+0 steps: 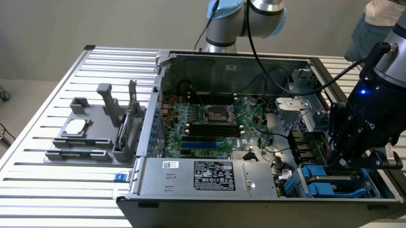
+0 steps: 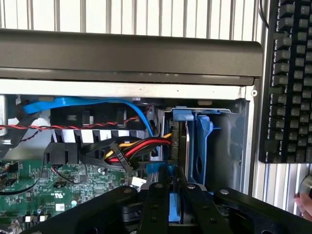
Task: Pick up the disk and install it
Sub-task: 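Insert the second disk wire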
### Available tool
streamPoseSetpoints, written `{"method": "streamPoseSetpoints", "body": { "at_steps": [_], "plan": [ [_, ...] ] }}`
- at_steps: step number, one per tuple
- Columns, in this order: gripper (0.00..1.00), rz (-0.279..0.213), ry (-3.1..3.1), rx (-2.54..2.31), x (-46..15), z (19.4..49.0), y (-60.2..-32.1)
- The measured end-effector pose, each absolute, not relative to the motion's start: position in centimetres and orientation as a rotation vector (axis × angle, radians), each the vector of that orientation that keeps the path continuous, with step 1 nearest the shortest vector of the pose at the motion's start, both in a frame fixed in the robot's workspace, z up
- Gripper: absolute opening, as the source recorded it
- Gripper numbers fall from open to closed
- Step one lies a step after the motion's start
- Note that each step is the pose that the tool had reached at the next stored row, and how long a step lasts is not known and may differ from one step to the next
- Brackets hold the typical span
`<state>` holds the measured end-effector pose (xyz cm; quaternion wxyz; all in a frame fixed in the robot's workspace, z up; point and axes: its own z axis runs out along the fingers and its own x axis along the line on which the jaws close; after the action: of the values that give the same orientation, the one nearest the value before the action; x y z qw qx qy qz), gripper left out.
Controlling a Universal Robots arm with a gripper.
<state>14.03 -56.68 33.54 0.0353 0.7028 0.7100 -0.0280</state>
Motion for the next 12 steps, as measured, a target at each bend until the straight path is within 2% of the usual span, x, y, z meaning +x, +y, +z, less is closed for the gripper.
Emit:
{"method": "streamPoseSetpoints", "body": {
  "at_steps": [12],
  "plan": [
    [0.16,-0.086,2.182,2.159,14.02,33.54,-57.13]
  ]
}}
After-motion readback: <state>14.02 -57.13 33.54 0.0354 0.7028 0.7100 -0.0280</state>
